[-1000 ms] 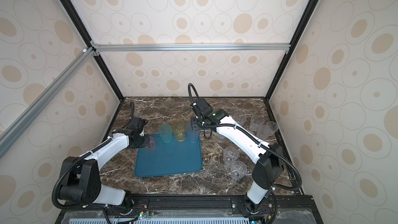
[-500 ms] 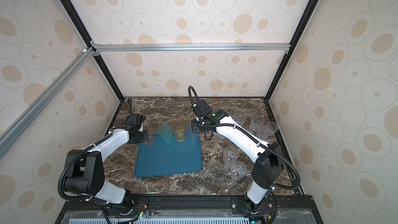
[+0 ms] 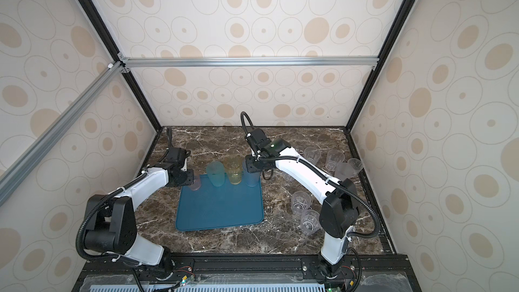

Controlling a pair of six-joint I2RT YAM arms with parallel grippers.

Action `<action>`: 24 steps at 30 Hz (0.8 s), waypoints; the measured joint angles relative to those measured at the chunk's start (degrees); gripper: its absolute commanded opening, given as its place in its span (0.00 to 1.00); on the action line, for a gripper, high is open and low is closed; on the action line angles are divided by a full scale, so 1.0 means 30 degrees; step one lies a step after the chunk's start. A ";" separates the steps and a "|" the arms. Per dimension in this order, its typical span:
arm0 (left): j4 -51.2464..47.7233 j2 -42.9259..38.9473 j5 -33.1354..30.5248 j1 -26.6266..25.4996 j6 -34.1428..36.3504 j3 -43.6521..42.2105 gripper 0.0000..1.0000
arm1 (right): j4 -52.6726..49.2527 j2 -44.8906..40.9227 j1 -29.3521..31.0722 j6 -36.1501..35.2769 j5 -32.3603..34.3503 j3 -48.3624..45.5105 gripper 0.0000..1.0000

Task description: Place the glasses into the tray

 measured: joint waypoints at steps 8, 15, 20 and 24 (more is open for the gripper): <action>-0.0619 -0.0758 -0.0350 0.0015 0.0204 0.0860 0.42 | 0.0146 0.1749 0.0000 0.0641 -0.0350 0.1224 0.39; -0.1421 -0.2433 -0.0357 -0.0087 0.0109 0.2251 0.47 | 0.0372 0.1814 0.0000 0.1501 -0.0430 0.1974 0.42; -0.0831 -0.2987 0.1931 -0.0823 -0.0386 0.3133 0.52 | 0.0612 0.1821 0.0000 0.1923 -0.0590 0.2171 0.41; -0.0663 -0.1632 0.2820 -0.1982 -0.0386 0.3905 0.54 | 0.0670 0.1821 0.0000 0.1996 -0.0656 0.2171 0.41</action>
